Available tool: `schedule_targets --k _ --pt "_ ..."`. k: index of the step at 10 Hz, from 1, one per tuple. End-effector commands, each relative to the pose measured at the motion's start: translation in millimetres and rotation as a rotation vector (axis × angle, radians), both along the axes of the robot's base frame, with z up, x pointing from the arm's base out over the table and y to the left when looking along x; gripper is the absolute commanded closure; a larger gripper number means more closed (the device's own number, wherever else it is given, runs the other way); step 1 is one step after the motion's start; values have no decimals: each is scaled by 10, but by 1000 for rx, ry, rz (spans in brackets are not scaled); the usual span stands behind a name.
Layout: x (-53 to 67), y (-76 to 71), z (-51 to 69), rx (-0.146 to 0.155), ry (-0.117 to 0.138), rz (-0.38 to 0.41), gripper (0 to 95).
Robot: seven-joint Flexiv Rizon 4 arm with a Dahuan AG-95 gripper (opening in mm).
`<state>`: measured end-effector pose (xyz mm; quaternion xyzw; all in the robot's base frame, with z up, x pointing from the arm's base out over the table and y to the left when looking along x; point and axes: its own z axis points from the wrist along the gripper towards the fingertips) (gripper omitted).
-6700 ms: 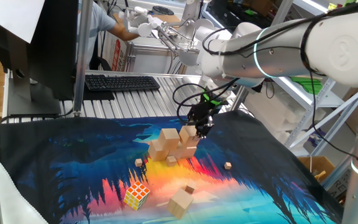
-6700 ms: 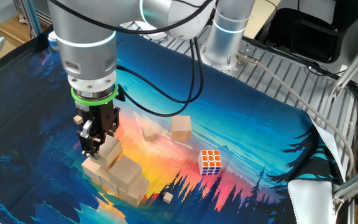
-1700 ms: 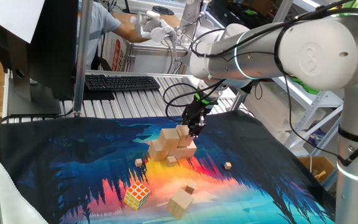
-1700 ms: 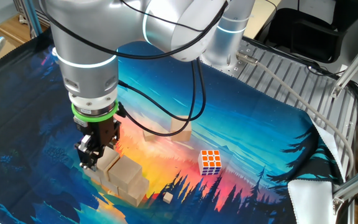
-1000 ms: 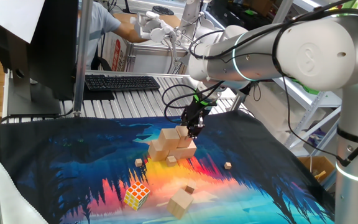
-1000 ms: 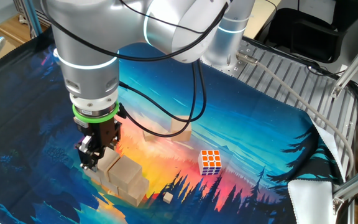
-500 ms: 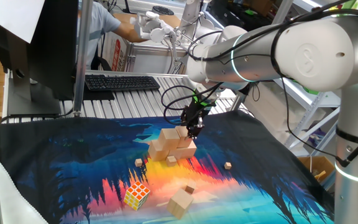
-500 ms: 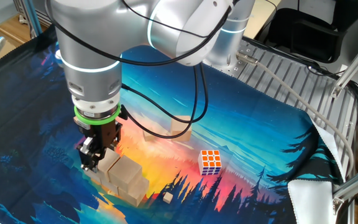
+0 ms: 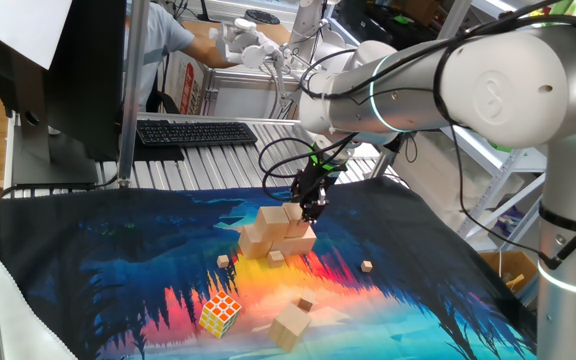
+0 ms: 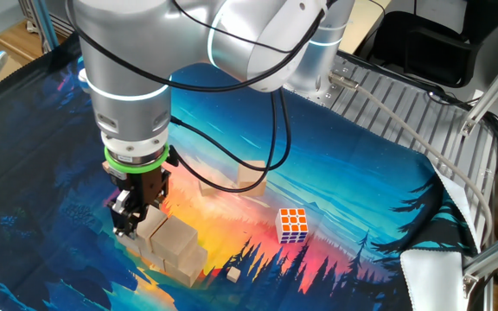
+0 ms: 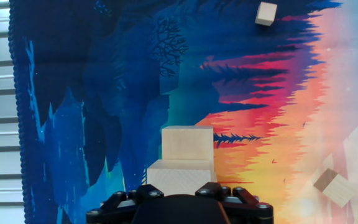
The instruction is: Stack the blocks into a pyramid shape
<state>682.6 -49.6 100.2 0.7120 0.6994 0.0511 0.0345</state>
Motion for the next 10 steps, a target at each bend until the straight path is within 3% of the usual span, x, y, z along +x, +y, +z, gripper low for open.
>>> schedule_targets --k 1,10 --pt "-12 -4 -8 -1 0 2 950" --pt "-42 2 -30 7 3 1 950"
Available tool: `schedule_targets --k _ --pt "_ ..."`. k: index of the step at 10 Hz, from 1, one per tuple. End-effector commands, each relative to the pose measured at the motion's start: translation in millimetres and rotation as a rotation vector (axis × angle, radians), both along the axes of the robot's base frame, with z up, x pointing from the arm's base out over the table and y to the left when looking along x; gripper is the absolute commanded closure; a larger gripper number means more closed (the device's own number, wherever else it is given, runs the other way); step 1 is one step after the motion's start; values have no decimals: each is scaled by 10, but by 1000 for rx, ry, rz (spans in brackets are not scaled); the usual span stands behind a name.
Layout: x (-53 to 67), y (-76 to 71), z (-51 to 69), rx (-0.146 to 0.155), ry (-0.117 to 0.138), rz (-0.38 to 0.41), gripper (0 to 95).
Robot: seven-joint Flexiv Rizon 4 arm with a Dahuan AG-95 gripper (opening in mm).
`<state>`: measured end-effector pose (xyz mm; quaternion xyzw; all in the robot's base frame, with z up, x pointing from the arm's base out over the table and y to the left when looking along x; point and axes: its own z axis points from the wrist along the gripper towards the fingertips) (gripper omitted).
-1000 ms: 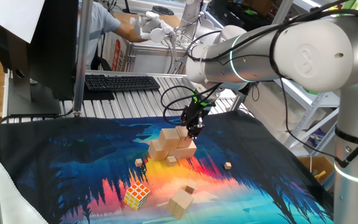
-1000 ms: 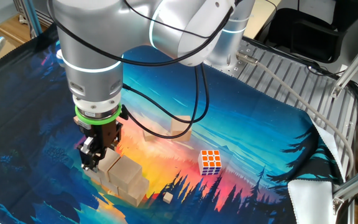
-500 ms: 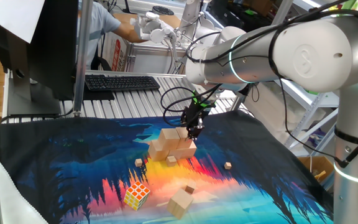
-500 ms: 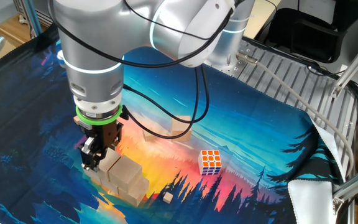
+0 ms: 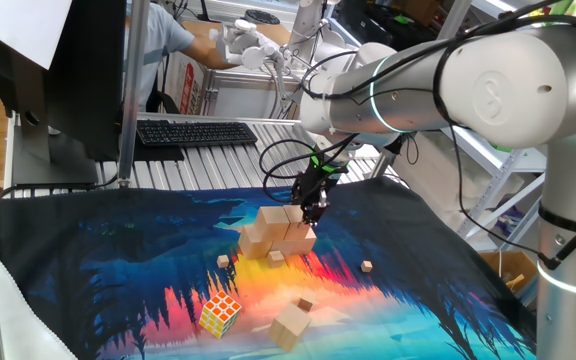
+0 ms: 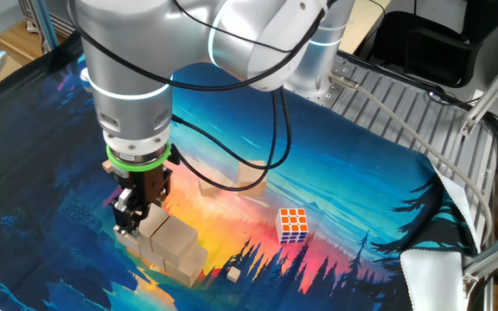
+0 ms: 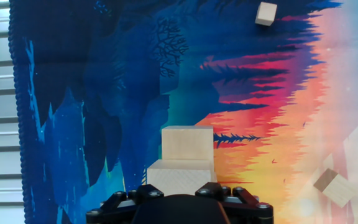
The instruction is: Stack the blocks into a pyramid shape
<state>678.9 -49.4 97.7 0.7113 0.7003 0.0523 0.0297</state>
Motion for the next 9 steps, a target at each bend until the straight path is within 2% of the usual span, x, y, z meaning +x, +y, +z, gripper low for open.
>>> schedule_targets --k 1,9 --pt "-6 1 -5 0 -2 -2 950" --pt "-5 8 -21 9 0 -10 950"
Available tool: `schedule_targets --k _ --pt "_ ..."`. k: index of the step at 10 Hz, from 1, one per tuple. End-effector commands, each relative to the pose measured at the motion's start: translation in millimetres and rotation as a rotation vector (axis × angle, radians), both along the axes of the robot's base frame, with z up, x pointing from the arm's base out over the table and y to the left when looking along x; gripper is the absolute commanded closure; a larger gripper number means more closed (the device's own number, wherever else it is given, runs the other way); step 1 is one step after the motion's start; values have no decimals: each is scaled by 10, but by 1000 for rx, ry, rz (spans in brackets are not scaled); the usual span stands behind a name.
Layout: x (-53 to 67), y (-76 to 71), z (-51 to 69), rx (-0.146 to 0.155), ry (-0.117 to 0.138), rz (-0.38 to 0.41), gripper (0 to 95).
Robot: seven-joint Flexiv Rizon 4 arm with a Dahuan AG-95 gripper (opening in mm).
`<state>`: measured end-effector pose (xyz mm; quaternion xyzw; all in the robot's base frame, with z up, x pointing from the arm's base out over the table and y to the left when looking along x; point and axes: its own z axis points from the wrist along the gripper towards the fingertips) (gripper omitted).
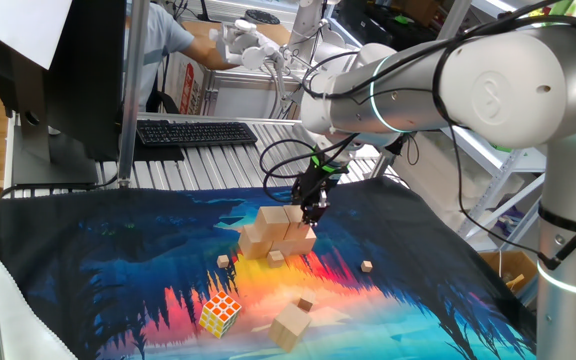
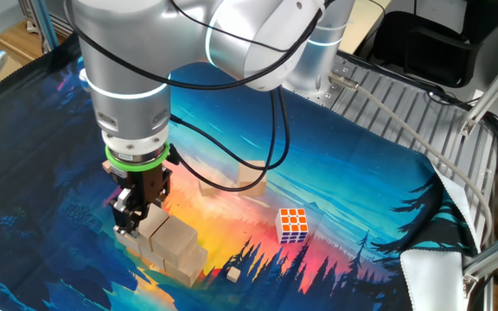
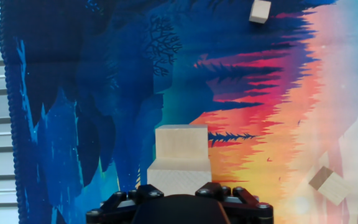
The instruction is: Stack the blocks into a pyramid shape
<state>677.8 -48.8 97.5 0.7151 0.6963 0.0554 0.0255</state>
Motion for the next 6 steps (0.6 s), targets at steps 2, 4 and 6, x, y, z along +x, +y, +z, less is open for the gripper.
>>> schedule_targets --k 2,4,6 --pt "6 11 -13 1 9 -14 760" --pt "6 11 -13 0 9 -17 570" --pt "7 11 -13 1 9 -18 380"
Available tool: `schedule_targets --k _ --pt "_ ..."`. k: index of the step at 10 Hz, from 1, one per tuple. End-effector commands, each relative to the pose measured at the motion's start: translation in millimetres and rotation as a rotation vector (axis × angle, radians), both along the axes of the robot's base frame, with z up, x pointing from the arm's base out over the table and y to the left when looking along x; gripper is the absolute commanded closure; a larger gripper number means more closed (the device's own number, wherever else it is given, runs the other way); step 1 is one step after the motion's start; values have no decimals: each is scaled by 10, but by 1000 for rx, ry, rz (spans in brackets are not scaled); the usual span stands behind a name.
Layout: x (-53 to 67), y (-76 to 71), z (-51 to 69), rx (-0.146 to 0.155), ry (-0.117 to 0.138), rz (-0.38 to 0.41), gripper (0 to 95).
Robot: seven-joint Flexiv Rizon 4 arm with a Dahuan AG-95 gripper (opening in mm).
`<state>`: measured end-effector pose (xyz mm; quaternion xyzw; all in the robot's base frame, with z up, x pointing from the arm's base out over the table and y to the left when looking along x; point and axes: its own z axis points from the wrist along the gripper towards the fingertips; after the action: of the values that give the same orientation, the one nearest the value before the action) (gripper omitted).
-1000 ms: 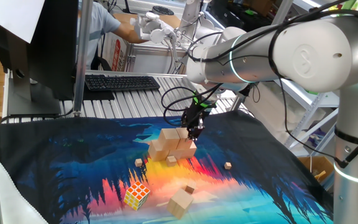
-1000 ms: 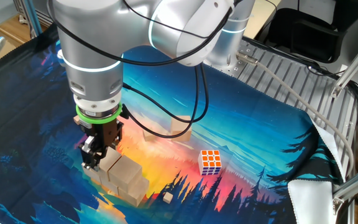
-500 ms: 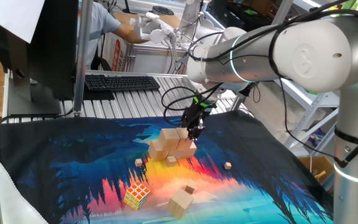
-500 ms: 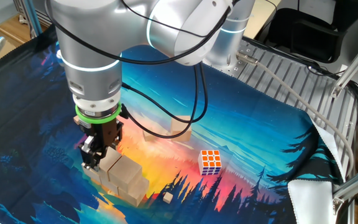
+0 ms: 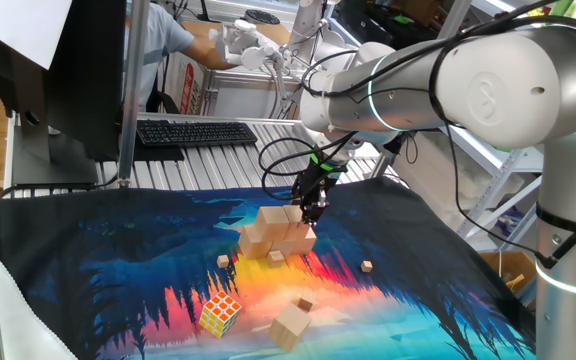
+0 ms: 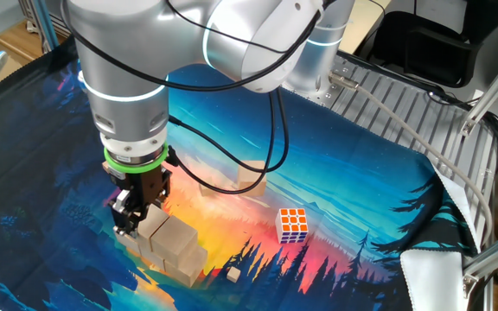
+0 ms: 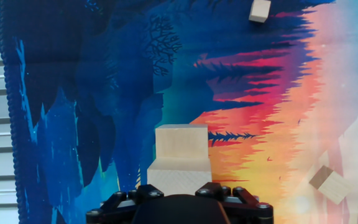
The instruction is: Stack the blocks into a pyramid shape
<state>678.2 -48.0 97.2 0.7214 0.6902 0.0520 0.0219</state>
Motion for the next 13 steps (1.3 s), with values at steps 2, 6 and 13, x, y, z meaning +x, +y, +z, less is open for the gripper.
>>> schedule_targets --k 2,6,13 --pt "9 8 -26 1 0 3 380" --pt "18 13 -36 1 1 4 380" --pt "34 19 -19 6 2 -10 190"
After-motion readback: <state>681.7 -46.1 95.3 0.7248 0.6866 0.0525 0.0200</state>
